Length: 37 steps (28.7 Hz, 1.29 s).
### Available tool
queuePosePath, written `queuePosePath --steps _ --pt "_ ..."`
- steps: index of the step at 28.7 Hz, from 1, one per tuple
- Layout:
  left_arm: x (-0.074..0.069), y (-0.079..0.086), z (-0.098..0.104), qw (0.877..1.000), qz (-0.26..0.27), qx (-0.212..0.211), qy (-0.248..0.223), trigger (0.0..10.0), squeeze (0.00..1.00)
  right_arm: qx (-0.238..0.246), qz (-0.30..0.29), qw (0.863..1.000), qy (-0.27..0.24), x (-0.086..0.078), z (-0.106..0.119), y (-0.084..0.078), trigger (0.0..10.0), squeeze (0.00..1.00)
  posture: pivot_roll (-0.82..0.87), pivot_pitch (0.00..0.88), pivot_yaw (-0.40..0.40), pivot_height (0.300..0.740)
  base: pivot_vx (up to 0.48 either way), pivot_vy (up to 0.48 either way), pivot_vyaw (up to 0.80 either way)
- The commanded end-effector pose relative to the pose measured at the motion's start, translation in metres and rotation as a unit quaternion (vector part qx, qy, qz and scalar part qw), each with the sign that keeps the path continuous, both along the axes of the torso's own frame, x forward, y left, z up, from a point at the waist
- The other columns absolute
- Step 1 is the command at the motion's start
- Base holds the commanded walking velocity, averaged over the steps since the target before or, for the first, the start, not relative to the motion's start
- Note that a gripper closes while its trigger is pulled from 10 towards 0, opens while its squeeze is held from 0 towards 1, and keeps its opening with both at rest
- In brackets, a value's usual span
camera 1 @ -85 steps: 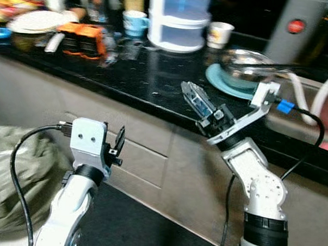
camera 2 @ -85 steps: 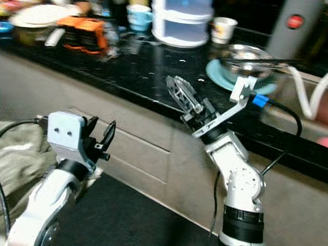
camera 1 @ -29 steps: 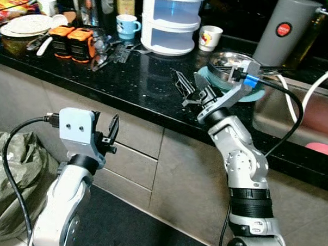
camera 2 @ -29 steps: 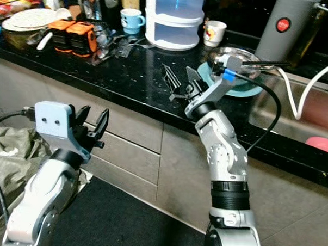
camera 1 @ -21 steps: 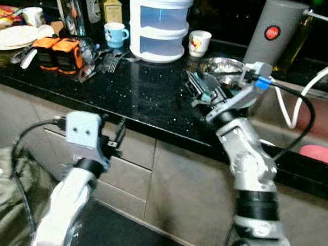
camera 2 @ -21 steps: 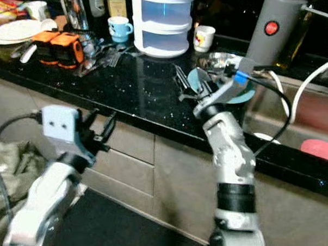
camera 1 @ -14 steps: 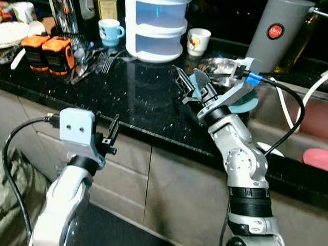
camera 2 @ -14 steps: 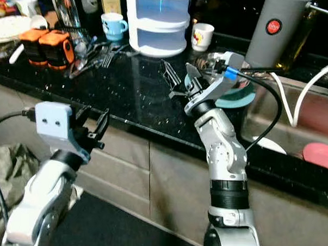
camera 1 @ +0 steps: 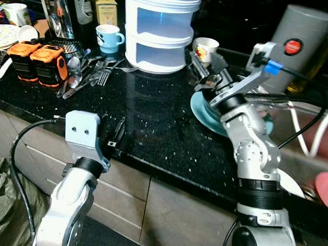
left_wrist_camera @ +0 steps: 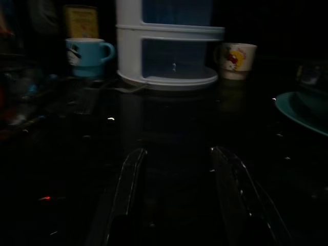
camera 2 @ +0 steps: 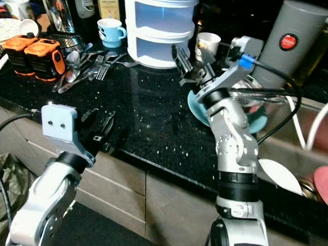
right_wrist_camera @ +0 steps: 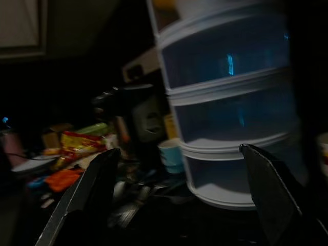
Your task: Kitchen organization
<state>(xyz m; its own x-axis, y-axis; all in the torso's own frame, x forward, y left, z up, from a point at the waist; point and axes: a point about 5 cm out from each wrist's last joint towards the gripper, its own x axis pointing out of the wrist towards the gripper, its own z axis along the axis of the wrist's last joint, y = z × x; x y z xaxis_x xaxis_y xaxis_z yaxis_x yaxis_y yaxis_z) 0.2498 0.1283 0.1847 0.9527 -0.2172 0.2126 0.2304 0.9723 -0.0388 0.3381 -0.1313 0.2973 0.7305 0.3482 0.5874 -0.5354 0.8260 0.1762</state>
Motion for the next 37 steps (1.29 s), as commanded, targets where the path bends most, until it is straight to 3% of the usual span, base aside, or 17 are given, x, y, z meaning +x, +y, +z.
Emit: queuePosePath --steps 1,6,8,12,13,16,17,19,20,23,26,30,33,37 --pt "-0.001 -0.004 -0.003 1.0 -0.013 -0.005 0.008 10.0 0.0 -0.003 -0.02 1.0 -0.007 0.001 0.003 -0.006 10.0 0.0 0.16 0.0 -0.032 0.74 0.0 0.0 0.0" --pt "-0.005 -0.01 -0.002 0.999 -0.04 -0.013 0.008 10.0 0.0 -0.008 -0.062 0.998 -0.003 0.004 0.004 -0.017 10.0 0.0 0.16 0.0 -0.037 0.74 0.0 0.0 0.0" --pt "-0.014 -0.02 0.001 0.995 -0.102 -0.022 0.006 10.0 0.0 -0.015 -0.111 0.994 0.008 0.01 0.004 -0.03 10.0 0.0 0.16 0.0 -0.042 0.74 0.0 0.0 0.0" --pt "-0.023 -0.026 0.004 0.989 -0.142 -0.029 0.005 10.0 0.0 -0.02 -0.152 0.988 0.018 0.014 0.003 -0.043 10.0 0.0 0.17 0.0 -0.046 0.74 0.0 0.0 0.0" --pt "-0.03 -0.032 0.004 0.985 -0.17 -0.031 0.007 10.0 0.0 -0.021 -0.184 0.982 0.026 0.017 0.003 -0.056 10.0 0.0 0.17 0.0 -0.046 0.74 0.0 0.0 0.0" --pt "-0.037 -0.037 0.004 0.98 -0.195 -0.034 0.012 10.0 0.0 -0.024 -0.212 0.976 0.034 0.019 0.003 -0.068 10.0 0.0 0.17 0.0 -0.046 0.74 0.0 0.0 0.0" --pt "-0.051 -0.047 0.0 0.974 -0.224 -0.031 0.021 10.0 0.0 -0.028 -0.259 0.964 0.047 0.021 0.003 -0.093 10.0 0.0 0.17 0.0 -0.046 0.74 0.0 0.0 0.0" --pt "-0.056 -0.051 -0.003 0.975 -0.217 -0.024 0.023 10.0 0.0 -0.036 -0.29 0.955 0.052 0.019 0.004 -0.111 10.0 0.0 0.17 0.0 -0.046 0.74 0.0 0.0 0.0" --pt "-0.056 -0.051 -0.003 0.975 -0.217 -0.024 0.023 10.0 0.0 -0.036 -0.29 0.955 0.052 0.019 0.004 -0.111 10.0 0.0 0.17 0.0 -0.046 0.74 0.0 0.0 0.0" --pt "-0.055 -0.045 -0.005 0.987 -0.157 -0.028 0.016 10.0 0.0 -0.044 -0.347 0.935 0.064 0.014 0.002 -0.141 10.0 0.0 0.17 0.0 -0.044 0.74 0.0 0.0 0.0" --pt "-0.054 -0.041 -0.004 0.991 -0.134 -0.026 0.013 10.0 0.0 -0.039 -0.372 0.924 0.075 0.012 -0.001 -0.154 10.0 0.0 0.17 0.0 -0.044 0.74 0.0 0.0 0.0" --pt "-0.053 -0.039 -0.001 0.993 -0.116 -0.02 0.006 10.0 0.0 -0.025 -0.388 0.917 0.09 0.014 -0.006 -0.165 10.0 0.0 0.17 0.0 -0.045 0.74 0.0 0.0 0.0" --pt "-0.047 -0.035 0.005 0.996 -0.091 -0.012 -0.016 10.0 0.0 -0.001 -0.401 0.906 0.133 0.017 -0.017 -0.174 10.0 0.0 0.16 0.0 -0.048 0.74 0.0 0.0 0.0" --pt "-0.043 -0.034 0.009 0.997 -0.076 -0.016 -0.027 10.0 0.0 0.019 -0.397 0.904 0.154 0.018 -0.023 -0.175 10.0 0.0 0.16 0.0 -0.049 0.74 0.0 0.0 0.0"
